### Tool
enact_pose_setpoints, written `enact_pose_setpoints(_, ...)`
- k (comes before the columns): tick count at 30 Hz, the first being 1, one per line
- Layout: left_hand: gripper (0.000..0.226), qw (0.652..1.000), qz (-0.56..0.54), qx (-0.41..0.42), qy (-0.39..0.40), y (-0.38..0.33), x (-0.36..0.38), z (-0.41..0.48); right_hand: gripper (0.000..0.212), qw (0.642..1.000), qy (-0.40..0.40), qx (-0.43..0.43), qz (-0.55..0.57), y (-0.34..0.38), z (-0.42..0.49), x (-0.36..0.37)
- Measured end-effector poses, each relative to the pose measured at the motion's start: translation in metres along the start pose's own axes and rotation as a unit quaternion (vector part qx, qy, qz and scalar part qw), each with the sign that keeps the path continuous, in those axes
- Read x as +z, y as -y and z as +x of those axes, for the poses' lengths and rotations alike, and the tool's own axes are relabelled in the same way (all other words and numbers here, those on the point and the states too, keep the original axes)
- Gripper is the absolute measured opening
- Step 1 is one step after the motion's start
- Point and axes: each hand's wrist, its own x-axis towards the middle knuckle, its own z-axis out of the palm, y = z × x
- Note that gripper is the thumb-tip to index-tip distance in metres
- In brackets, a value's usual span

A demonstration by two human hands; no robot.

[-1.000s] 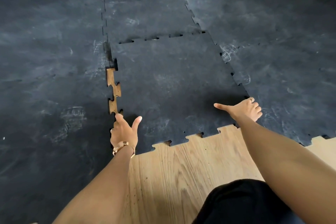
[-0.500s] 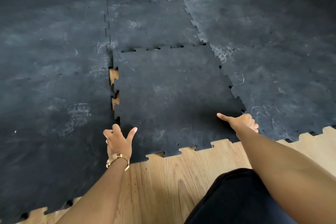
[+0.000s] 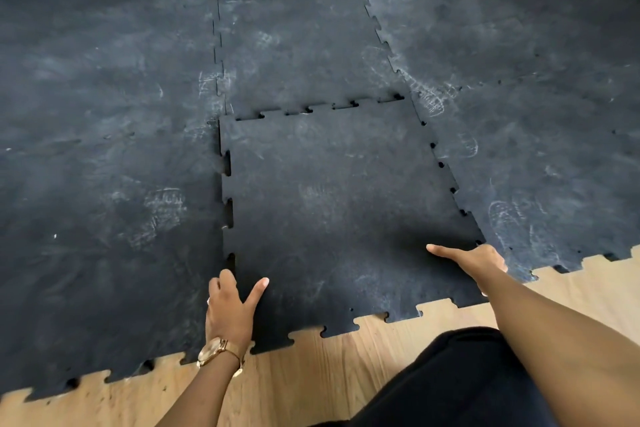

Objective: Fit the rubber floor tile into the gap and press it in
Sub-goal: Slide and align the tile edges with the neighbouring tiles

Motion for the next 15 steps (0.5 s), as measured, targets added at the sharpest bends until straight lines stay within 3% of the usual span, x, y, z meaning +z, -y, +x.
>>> enact_pose_setpoints(6,0.044,1.0,0.016,-0.016,-0.012,-0.001,0.01,-0.015,0.109,0.999,-0.022,-0.021,-0.014,0.0,-0.003,-0.002)
enact_pose_setpoints(11,0.047,0.99,0.135,-0.031,-0.04,-0.006,0.012,-0.026,0.103,0.997,-0.053,-0.018,-0.06,0.011,-0.02,-0.003)
enact_pose_setpoints(15,0.052,0.985,0.156,-0.027,-0.066,-0.017,0.013,-0.036,0.093,0.986,-0.158,-0.042,-0.015,0.025,-0.03,-0.008)
